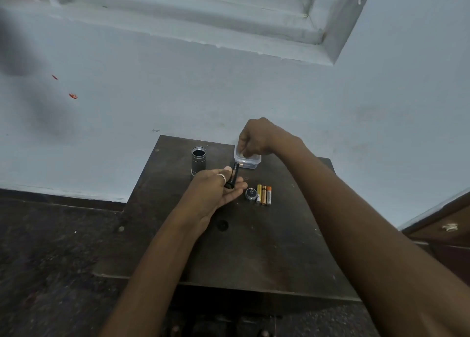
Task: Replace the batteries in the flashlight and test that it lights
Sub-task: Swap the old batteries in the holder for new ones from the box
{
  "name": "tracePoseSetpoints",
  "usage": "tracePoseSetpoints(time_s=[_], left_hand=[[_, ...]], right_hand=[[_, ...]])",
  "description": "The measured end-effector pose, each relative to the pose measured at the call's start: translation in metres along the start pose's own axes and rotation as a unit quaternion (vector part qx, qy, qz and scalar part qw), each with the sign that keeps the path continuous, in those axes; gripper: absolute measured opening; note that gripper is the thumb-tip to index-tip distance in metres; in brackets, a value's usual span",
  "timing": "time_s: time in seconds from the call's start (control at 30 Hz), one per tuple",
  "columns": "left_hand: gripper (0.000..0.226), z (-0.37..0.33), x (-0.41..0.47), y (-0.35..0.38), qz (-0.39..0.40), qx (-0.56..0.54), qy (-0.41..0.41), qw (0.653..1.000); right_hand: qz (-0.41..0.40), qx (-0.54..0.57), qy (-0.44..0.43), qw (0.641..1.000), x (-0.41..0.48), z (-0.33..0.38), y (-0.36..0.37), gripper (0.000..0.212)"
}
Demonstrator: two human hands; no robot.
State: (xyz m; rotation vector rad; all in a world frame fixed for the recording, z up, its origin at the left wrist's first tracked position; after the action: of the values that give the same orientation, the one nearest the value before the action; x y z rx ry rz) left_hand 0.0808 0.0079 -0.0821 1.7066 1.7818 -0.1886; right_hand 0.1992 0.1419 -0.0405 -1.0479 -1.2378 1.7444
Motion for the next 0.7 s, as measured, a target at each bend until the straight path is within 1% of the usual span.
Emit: tracePoseSetpoints(time_s=[0.07, 0.2, 0.37, 0.6, 0.7], left_hand=[[0.019, -0.0002, -0.0002, -0.0010, 0.004, 0.003, -0.001, 1.000], [0.018, -0.0001, -0.0003, -0.0021, 0.007, 0.002, 0.003, 1.000], [0.023, 0.0006, -0.0003, 0.0002, 0.016, 0.000, 0.007, 1.000], [0.021, 0.0014, 0.0001, 0.0024, 0.014, 0.001, -0.003, 1.000], [0.019, 0.0016, 0.0001, 0.0034, 0.014, 0.003, -0.001, 1.000]], right_hand=[[0.038, -0.014, -0.006, 0.999, 0.0029, -0.0001, 0.0009, 0.015], [0.055, -0.021, -0.014, 0.998, 0.0052, -0.0015, 0.0022, 0.020], [0.041, -0.037, -0.038, 0.998, 0.0046, 0.0012, 0.0045, 0.021], [0.040, -0.037, -0.052, 0.997, 0.0054, -0.0030, 0.0055, 0.021], [0.014, -0.056, -0.064, 0.996, 0.0062, -0.0011, 0.0095, 0.020]])
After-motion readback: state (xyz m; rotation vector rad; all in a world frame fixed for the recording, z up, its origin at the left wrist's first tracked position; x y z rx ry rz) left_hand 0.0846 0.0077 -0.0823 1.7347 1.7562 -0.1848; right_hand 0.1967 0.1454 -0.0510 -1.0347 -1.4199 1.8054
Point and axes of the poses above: each hand's wrist, its own x-axis towards the middle knuckle, its own y-axis out of the palm, z = x × y, the point moved 3 cm from there along x, towards the middle knuckle, and after that the axes turned 4 degrees about -y, right-handed, at the moved point
